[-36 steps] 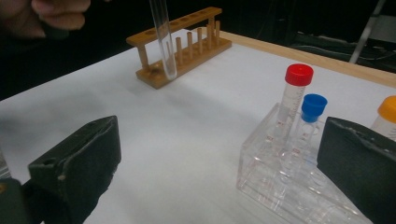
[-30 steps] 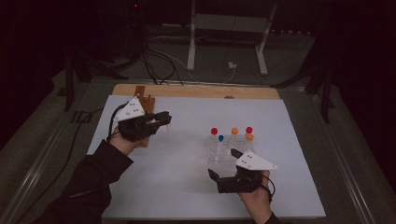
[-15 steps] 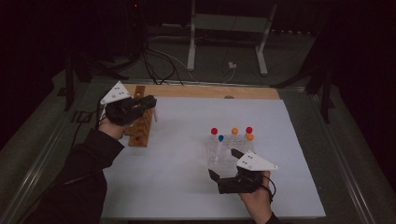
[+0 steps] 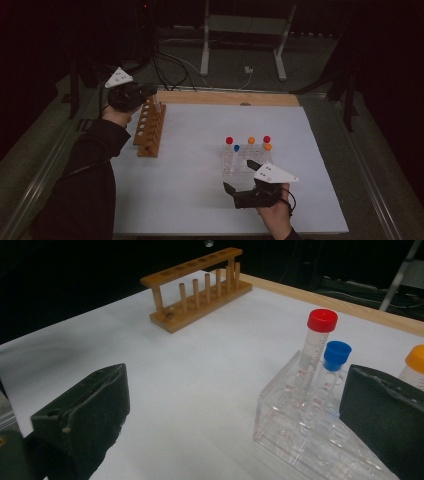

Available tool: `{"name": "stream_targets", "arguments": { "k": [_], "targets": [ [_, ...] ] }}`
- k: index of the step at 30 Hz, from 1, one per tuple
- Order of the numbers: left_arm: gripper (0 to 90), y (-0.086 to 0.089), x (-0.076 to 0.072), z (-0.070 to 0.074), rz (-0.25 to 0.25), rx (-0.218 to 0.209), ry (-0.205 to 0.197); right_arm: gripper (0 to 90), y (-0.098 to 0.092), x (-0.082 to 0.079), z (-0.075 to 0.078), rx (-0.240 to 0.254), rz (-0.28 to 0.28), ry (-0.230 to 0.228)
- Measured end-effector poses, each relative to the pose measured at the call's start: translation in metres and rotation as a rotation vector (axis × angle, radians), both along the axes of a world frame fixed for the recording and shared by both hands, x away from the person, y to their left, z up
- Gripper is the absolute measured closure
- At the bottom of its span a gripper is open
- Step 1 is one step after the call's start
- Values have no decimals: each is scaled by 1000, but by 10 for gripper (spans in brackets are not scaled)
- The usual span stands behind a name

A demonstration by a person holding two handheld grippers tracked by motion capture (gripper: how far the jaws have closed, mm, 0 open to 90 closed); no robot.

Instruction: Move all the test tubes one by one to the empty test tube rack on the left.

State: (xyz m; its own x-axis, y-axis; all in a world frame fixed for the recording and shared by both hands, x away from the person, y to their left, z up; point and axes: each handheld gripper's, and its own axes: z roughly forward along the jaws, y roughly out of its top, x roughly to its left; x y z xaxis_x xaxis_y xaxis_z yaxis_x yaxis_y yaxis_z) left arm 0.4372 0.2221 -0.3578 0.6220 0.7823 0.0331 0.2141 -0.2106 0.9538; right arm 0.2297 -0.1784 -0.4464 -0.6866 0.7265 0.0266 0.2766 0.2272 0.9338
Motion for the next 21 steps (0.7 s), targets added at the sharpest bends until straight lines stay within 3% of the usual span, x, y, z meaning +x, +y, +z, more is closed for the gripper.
{"name": "stream_targets", "arguments": {
  "k": [6, 11, 21],
  "targets": [
    [778, 9, 24, -1, 56, 18, 8, 0, -2, 0, 0, 12, 20, 6],
    [777, 17, 44, -10, 120, 30, 21, 0, -2, -1, 1, 14, 31, -2],
    [777, 29, 72, -30, 238, -8, 21, 0, -3, -1, 0, 22, 36, 5]
  ]
}}
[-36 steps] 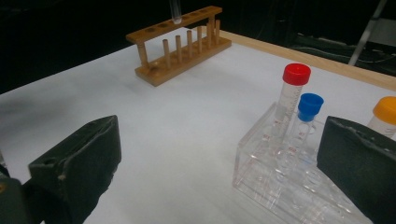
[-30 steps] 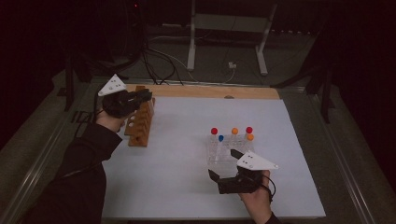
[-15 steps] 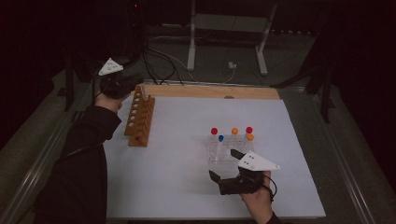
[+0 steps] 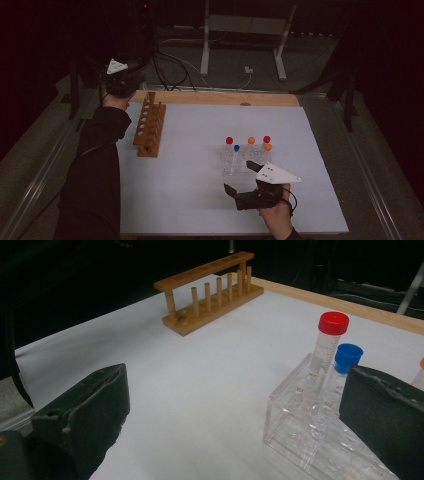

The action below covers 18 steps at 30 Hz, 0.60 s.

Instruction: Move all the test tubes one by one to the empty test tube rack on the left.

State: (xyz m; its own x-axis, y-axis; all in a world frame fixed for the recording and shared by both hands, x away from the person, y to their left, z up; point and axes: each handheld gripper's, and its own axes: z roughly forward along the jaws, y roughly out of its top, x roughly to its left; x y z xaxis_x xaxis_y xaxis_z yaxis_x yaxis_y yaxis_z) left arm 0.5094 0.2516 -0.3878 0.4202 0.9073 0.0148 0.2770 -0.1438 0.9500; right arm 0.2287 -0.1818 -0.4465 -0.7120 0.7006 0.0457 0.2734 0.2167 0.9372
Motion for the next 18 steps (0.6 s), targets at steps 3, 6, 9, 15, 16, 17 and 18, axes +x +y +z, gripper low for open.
{"name": "stream_targets", "arguments": {
  "k": [3, 6, 9, 15, 16, 17, 18],
  "targets": [
    [777, 1, 3, -6, 5, -28, 7, 0, -2, 1, 0, 2, -4, 2],
    [777, -3, 4, -13, 6, -21, 15, 0, -2, 1, -1, 5, -4, 6],
    [776, -5, 5, -22, 7, -26, 25, 0, -2, 1, -1, 3, 0, 5],
    [775, -2, 6, -40, 11, -23, 60, 0, -3, 0, 0, 6, -5, 2],
    [775, -1, 6, -42, 8, -31, 62, 0, -4, 0, -1, 7, -6, 4],
    [775, -2, 6, -44, 7, -30, 65, 0, -4, 1, -1, 5, -6, 8],
    [775, -2, 6, -46, 5, -19, 66, 0, -4, 1, -2, 4, -6, 9]
  ]
}}
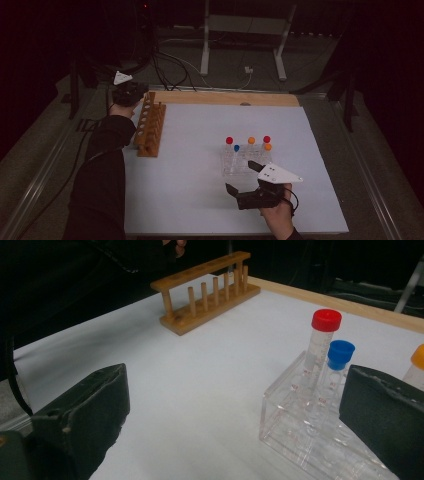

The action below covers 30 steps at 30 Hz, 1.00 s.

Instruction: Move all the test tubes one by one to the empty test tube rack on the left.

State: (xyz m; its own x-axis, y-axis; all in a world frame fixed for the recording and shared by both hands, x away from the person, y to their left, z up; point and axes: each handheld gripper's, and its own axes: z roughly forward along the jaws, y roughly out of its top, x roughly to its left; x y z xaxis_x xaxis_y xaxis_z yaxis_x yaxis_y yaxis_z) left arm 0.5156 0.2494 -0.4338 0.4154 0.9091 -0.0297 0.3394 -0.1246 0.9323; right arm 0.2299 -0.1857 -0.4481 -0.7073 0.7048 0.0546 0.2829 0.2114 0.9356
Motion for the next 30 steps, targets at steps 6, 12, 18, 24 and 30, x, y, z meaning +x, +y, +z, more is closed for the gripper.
{"name": "stream_targets", "arguments": {
  "k": [6, 12, 18, 24, 30],
  "targets": [
    [774, -2, 1, -11, -11, 35, -1, 0, 1, 0, 0, -4, 10, 4],
    [774, -5, 1, -17, -8, 56, -2, 0, 1, 0, 0, -3, 11, 3],
    [771, -6, 2, -21, -3, 65, 17, 0, 1, -1, 1, -1, 14, 1],
    [765, -7, 3, -19, -9, 66, 32, 0, -4, -2, 3, 44, 4, -18],
    [643, -4, -1, -13, -18, 54, 74, 0, -9, 1, 5, 37, -10, -65]
  ]
}}
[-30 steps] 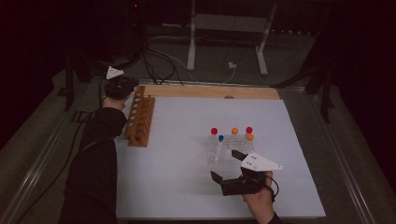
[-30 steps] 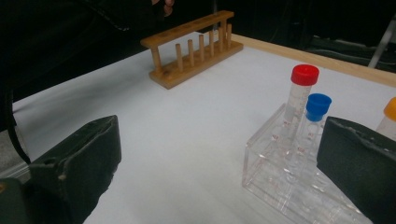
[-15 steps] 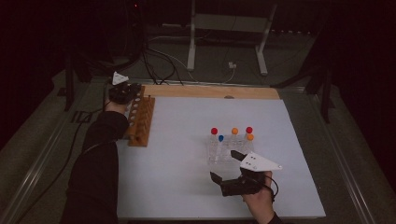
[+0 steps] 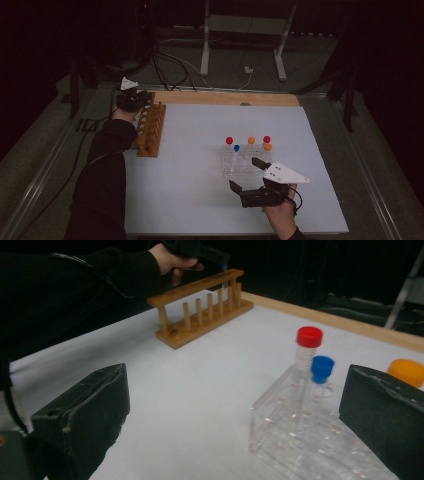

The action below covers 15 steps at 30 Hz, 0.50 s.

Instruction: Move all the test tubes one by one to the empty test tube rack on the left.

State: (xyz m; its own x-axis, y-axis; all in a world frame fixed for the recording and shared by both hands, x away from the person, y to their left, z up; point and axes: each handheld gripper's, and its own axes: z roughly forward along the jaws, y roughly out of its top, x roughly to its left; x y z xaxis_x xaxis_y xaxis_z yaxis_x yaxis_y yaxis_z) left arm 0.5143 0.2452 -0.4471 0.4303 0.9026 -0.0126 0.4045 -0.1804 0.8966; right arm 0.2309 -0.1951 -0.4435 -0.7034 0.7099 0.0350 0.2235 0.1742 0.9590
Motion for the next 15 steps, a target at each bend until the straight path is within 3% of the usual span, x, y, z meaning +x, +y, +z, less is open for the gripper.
{"name": "stream_targets", "arguments": {
  "k": [3, 9, 12, 15],
  "targets": [
    [513, 1, -6, 9, -10, -12, 2, 0, -2, 3, -1, -13, -5, -27],
    [306, 0, -26, 31, -62, -55, -10, 0, -3, 4, 2, -35, 14, -29],
    [169, -4, -40, 41, -100, -68, -6, 0, -3, 3, 6, -40, -2, -42],
    [111, -7, -57, 50, -158, -103, -13, 0, -5, 3, 10, -33, -2, -33]
  ]
}}
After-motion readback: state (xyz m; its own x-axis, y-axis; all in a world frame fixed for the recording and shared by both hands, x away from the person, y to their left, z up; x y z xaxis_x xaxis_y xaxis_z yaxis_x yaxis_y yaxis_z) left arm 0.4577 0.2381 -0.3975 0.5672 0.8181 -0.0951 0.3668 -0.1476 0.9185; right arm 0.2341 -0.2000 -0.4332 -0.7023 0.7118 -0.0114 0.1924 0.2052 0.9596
